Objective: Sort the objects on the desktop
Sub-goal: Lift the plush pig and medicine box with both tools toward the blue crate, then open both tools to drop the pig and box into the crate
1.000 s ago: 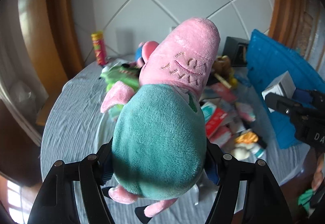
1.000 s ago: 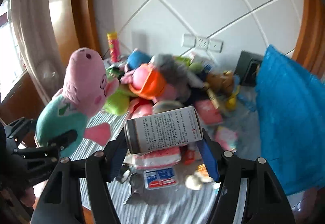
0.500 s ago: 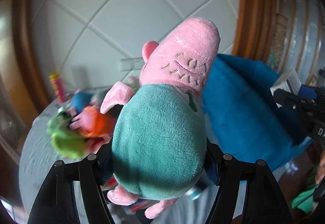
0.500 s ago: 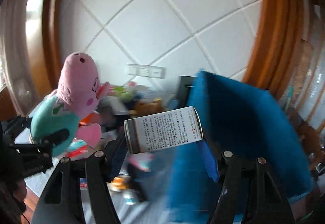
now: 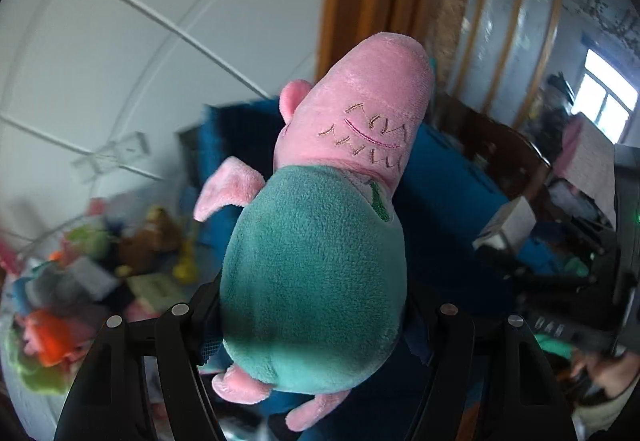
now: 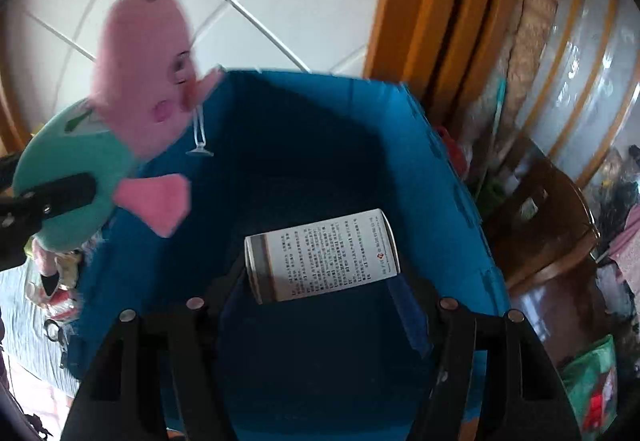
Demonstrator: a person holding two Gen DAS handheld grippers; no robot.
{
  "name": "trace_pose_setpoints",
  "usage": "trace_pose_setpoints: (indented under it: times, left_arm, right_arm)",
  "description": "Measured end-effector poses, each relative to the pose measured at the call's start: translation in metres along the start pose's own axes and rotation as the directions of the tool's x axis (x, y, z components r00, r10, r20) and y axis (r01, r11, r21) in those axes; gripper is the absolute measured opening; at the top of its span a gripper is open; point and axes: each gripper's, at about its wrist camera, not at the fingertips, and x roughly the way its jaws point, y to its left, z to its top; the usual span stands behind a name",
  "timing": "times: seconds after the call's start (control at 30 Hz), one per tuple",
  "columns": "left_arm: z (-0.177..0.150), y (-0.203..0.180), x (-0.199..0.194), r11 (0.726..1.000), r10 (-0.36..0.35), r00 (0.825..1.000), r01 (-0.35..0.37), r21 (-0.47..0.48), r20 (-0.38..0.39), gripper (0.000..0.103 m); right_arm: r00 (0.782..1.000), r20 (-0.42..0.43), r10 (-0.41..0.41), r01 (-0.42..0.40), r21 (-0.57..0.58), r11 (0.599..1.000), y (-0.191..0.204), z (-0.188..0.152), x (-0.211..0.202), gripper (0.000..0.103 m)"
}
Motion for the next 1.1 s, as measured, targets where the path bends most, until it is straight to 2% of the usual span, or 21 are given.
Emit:
trace_pose_setpoints:
  times: [0.07,0.17,0.27,0.4,0.53,0.67,0.73,0.83,0.9,1.03,1.1]
  left_arm:
    - [0.015,-0.011,0.037,1.0,0.028,0.997,-0.028,-0.002,-0.078,0.071]
    - [0.032,-0.022,0.09,0.998,0.05,0.977,-0.058,-0.033,-0.206,0.071]
    - [0.04,-0.026,0.138,0.989,0.093,0.948,-0.124,-0.085,-0.304,0.071]
    - [0.033,-0.028,0.186,0.976,0.146,0.9,-0.2,-0.092,-0.41,0.071]
    - [0.017,-0.029,0.219,0.962,0.188,0.845,-0.262,-0.081,-0.501,0.071]
    - [-0.009,-0.031,0.232,0.956,0.19,0.8,-0.282,-0.077,-0.569,0.071]
    - [-0.02,-0.031,0.239,0.957,0.175,0.772,-0.28,-0.08,-0.612,0.073]
    - [-0.026,-0.036,0.245,0.966,0.131,0.761,-0.241,-0.089,-0.635,0.075]
    - [-0.027,-0.041,0.244,0.972,0.112,0.769,-0.217,-0.092,-0.63,0.076]
    - [-0.026,-0.045,0.236,0.973,0.122,0.776,-0.216,-0.08,-0.618,0.077]
    - [-0.023,-0.048,0.229,0.971,0.136,0.787,-0.228,-0.078,-0.601,0.077]
  right_arm:
    - [0.998,-0.055,0.016,-0.016,0.008,1.0,-0.015,0.012,0.021,0.065]
    - [0.99,-0.134,0.032,-0.031,0.006,0.999,-0.037,0.034,0.063,0.065]
    - [0.973,-0.208,0.1,-0.096,0.033,0.995,-0.059,0.056,0.117,0.065]
    - [0.931,-0.34,0.136,-0.144,0.003,0.99,-0.064,0.068,0.194,0.065]
    - [0.856,-0.498,0.14,-0.19,-0.05,0.981,-0.055,0.042,0.258,0.065]
    - [0.745,-0.649,0.153,-0.253,-0.063,0.965,-0.042,-0.008,0.306,0.065]
    - [0.707,-0.696,0.129,-0.267,-0.094,0.959,-0.034,-0.029,0.32,0.065]
    - [0.676,-0.73,0.105,-0.285,-0.127,0.95,-0.025,-0.048,0.331,0.065]
    - [0.666,-0.738,0.105,-0.289,-0.126,0.949,-0.024,-0.052,0.332,0.065]
    - [0.657,-0.745,0.115,-0.281,-0.101,0.954,-0.029,-0.055,0.332,0.066]
    - [0.652,-0.749,0.116,-0.265,-0.082,0.961,-0.034,-0.057,0.333,0.072]
